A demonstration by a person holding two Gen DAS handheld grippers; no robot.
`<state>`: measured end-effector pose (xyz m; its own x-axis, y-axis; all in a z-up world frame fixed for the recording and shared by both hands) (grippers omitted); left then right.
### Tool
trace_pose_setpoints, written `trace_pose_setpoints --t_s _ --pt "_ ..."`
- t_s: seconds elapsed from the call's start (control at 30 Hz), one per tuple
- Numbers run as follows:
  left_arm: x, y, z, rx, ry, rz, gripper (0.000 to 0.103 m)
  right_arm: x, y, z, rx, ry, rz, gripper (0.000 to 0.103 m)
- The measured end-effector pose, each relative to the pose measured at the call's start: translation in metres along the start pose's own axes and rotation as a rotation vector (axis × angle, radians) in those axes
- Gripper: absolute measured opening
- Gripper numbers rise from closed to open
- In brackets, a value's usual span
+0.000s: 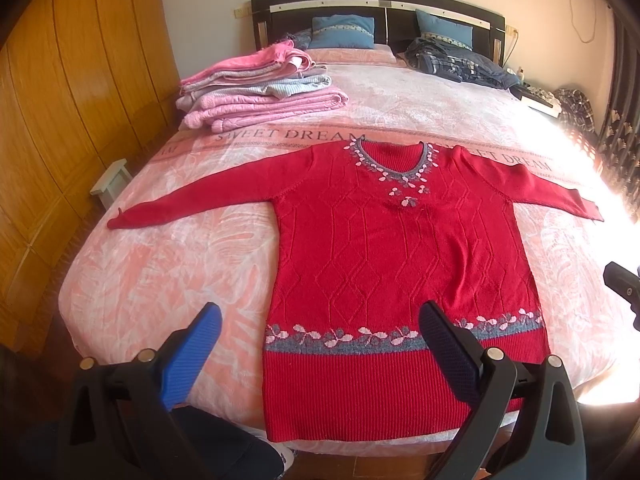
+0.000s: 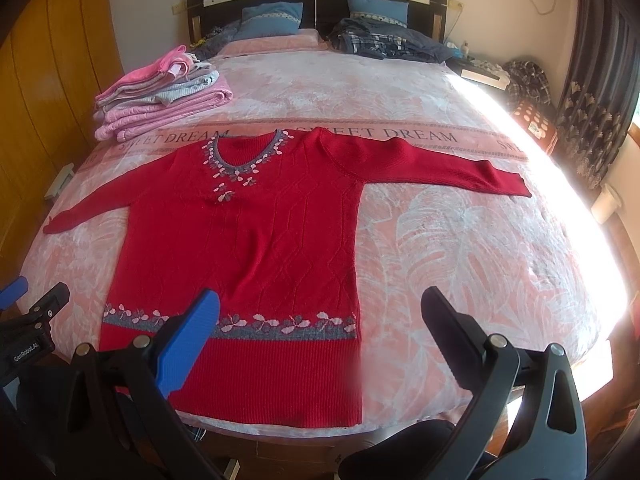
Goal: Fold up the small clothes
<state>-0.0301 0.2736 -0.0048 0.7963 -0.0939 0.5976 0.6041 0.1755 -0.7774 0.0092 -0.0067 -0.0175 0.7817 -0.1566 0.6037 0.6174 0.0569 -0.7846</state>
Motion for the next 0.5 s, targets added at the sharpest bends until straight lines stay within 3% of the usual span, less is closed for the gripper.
trace_pose_setpoints --t_s 0.5 --pt "-0.0015 0.0015 0.0003 0.002 -0.001 0.003 0.099 -0.0012 -0.0008 0.0012 0.004 0.001 -0.007 0.100"
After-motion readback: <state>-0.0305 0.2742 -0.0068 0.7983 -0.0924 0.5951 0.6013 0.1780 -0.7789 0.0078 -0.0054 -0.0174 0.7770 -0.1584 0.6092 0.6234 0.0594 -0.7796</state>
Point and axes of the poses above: each gripper's, at about its wrist camera, not at the fingertips, and y roughly the way its jaws point, z to its left, x to its top, the point moved 1 cm from there along y, roughly the way its jaws point, and after that the axes turned 13 degrees about y, right-handed, at the moved point
